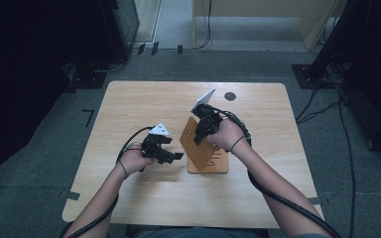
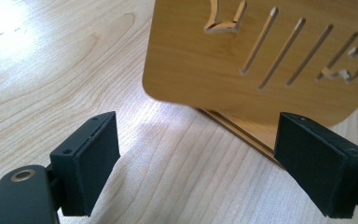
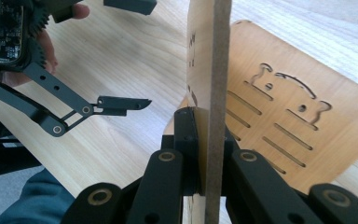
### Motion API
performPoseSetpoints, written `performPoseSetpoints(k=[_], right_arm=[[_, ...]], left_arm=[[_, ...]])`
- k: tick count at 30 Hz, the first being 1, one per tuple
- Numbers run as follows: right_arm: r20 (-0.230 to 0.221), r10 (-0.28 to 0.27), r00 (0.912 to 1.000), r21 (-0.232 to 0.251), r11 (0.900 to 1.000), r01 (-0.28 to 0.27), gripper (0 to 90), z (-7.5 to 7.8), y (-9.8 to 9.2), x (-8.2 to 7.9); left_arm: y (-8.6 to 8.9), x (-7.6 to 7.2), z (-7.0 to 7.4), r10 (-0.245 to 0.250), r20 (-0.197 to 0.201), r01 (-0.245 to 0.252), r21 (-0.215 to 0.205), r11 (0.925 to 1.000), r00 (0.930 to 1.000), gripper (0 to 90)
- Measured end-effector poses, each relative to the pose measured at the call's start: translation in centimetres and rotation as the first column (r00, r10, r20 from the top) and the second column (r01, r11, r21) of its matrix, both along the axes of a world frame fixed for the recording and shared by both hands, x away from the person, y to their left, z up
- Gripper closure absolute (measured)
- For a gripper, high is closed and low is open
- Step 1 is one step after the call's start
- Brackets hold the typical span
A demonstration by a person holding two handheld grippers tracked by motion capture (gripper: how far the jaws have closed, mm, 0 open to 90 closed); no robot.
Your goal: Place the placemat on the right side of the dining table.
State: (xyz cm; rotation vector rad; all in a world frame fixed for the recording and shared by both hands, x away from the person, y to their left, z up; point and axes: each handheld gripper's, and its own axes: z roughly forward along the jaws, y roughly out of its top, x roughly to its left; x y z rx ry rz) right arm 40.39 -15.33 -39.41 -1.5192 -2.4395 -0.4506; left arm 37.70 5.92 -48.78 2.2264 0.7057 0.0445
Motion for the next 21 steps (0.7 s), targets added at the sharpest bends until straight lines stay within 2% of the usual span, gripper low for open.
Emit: performPoseSetpoints(k=[11,17,21], right_arm=[[0.018,-0.03,0.9994,-0.002,1.0,0.03,87.7,0.3,-1.9,0.1],[0.011,-0.055,0.9984,0.024,0.998,0.055,87.7,0.7,-2.8,0.3],[0.009,-0.06,0.9981,0.024,0.998,0.06,87.7,1.1,-3.6,0.3]], left_arm=[[-0.8,0.1,-0.2,-0.016,-0.004,0.017,0.005,0.9999,0.9999,13.4],[-1.2,0.2,-0.3,-0.022,-0.009,0.022,0.01,0.9997,0.9997,13.4],[-1.3,0.2,-0.3,-0.03,-0.004,0.03,0.007,0.9995,0.9995,13.4]])
